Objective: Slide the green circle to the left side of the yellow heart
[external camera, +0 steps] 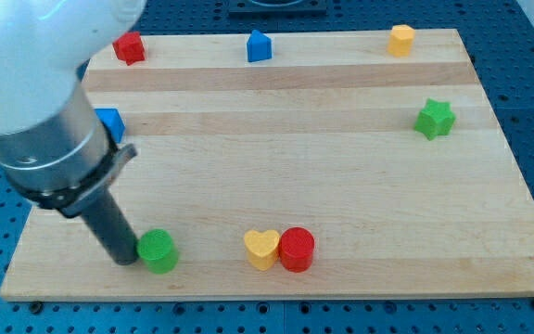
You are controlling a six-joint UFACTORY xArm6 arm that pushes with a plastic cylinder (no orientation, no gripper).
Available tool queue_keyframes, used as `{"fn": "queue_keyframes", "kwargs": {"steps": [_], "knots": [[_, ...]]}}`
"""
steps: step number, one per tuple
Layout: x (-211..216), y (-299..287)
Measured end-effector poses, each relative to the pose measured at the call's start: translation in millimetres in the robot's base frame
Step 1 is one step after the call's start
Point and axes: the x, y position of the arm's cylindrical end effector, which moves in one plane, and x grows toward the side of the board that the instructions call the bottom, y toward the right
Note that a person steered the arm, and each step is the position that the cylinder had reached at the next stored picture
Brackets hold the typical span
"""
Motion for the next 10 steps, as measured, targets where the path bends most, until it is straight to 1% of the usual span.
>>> {"fn": "queue_keyframes", "kwargs": {"steps": [3, 8, 10], "knots": [[1.7, 54.8], [2.7, 71.5], [-5.6, 60.2]]}}
